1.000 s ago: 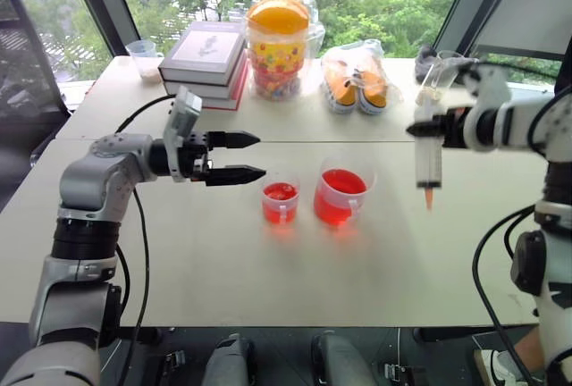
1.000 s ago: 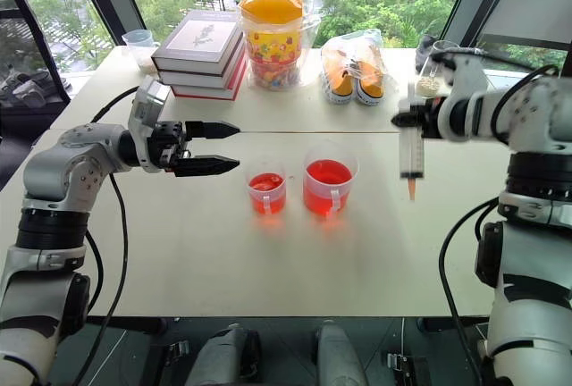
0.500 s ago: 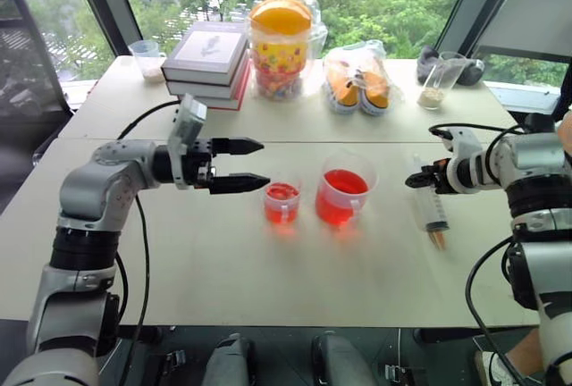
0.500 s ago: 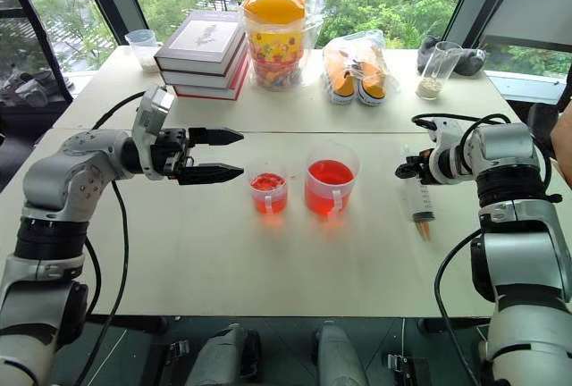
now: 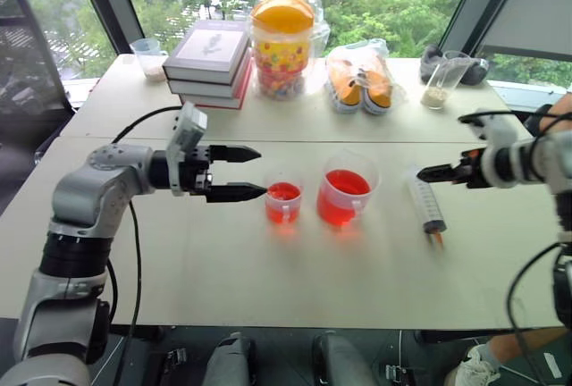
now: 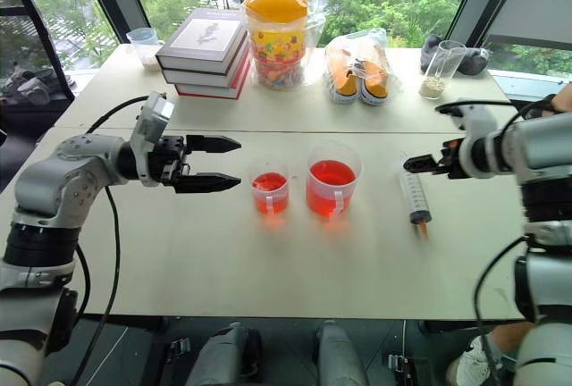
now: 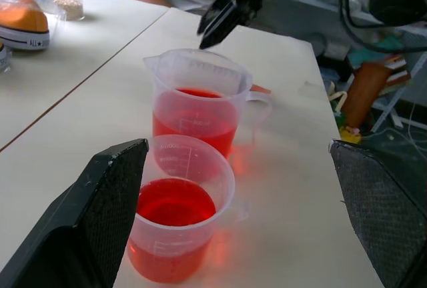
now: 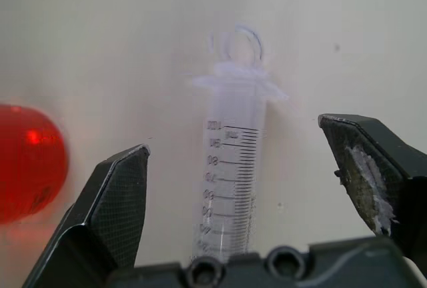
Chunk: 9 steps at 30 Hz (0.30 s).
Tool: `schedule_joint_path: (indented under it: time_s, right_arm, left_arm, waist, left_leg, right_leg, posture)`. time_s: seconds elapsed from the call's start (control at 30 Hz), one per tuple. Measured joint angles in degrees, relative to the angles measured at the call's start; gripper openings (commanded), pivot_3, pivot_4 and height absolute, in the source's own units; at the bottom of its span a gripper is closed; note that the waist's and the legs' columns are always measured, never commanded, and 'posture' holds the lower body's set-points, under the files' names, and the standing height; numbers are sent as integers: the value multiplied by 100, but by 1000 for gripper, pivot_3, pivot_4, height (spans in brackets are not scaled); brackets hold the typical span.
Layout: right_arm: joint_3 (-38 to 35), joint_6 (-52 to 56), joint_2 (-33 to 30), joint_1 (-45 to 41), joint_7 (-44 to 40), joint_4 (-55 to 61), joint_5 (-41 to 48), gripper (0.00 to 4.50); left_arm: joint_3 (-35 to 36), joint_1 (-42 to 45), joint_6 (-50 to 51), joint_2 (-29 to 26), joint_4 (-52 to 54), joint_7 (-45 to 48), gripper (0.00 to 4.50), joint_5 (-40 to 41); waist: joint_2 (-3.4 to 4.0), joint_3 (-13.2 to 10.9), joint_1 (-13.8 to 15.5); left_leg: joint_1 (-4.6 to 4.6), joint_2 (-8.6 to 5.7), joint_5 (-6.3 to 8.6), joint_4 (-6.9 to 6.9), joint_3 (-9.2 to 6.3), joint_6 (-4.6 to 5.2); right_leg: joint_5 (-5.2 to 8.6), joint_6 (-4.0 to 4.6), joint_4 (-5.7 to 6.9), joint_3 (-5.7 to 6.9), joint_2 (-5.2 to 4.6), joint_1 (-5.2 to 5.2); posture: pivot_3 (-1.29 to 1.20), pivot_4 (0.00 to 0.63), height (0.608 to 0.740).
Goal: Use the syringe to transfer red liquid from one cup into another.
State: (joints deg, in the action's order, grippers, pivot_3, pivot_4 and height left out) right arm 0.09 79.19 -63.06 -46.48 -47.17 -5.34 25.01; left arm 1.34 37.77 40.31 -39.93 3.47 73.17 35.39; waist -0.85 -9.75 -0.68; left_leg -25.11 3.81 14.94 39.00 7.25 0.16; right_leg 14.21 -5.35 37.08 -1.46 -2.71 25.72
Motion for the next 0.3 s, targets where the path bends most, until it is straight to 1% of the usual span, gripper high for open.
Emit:
schedule_joint_path:
  time_s: [0.07,0.13,0.23,0.3]
  right_arm:
    - [-482,27,-538,587,-383,958,359,4477]
    - [-1127,49,-941,1385,-876,1838,791,4477]
    - [-2150,74,-1119,2431,-1544,2850,1321,4477]
    - [-2651,88,-1120,2864,-1724,3268,1500,4477]
  left_arm:
    - [7,-34,40,-88,43,1,4500,29]
    - [5,-71,76,-171,108,6,4500,37]
    - [-16,-74,82,-286,117,51,4500,37]
    - [-21,-66,76,-391,102,130,4500,35]
  waist:
    - [-1,1,0]
    - [-1,0,-4]
    - [-2,1,-25]
    - [-3,0,-30]
  left_leg:
    - [1,1,0,0,-3,0]
    - [1,1,0,2,-3,0]
    - [13,1,0,10,-2,0]
    - [31,1,0,16,-1,0]
  right_leg:
    - [0,1,1,1,1,-1]
    - [2,4,-1,1,0,-3]
    - [9,17,-3,-3,-1,-15]
    - [11,19,-3,-3,-4,-31]
  posture:
    - [0,150,740]
    - [0,150,740]
    - [0,150,740]
    - [0,150,740]
